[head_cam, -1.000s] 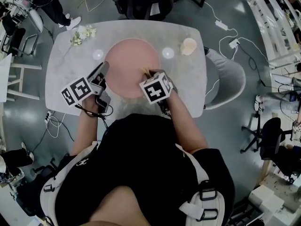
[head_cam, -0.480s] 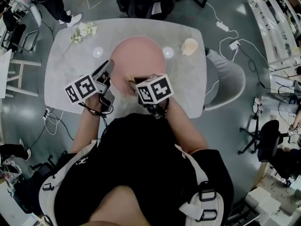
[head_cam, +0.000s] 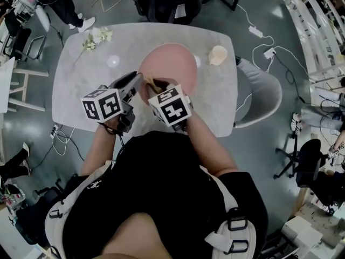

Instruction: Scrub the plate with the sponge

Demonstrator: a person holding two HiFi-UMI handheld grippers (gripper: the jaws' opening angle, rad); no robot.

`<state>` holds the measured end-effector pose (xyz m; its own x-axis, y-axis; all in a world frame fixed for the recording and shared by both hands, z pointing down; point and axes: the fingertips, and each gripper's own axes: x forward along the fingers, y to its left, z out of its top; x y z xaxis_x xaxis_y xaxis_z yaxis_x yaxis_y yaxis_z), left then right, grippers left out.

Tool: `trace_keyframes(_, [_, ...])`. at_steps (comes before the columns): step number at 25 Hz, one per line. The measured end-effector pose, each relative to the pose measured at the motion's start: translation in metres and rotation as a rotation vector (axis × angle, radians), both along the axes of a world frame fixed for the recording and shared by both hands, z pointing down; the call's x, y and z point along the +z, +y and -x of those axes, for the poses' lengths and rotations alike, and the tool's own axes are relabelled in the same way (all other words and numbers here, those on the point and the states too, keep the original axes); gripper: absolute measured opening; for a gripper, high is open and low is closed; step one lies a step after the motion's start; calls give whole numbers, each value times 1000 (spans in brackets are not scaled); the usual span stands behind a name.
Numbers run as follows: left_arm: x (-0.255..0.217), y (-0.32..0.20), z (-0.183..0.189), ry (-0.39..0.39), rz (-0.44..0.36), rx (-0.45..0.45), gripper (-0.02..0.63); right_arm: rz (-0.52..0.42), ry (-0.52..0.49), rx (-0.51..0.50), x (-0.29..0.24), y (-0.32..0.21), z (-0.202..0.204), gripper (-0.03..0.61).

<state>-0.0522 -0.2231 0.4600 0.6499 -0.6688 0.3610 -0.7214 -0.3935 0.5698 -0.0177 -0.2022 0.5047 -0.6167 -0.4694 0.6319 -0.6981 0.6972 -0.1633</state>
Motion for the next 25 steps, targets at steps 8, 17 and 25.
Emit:
trace_keyframes(8, [-2, 10, -11, -33, -18, 98, 79, -118, 47, 133, -14, -36, -37, 67])
trace_keyframes(17, [-3, 13, -5, 66, 12, 69, 81, -76, 75, 294, 2, -53, -84, 67])
trace_keyframes(25, [1, 2, 16, 111, 44, -26, 83, -32, 69, 320, 34, -49, -99, 67])
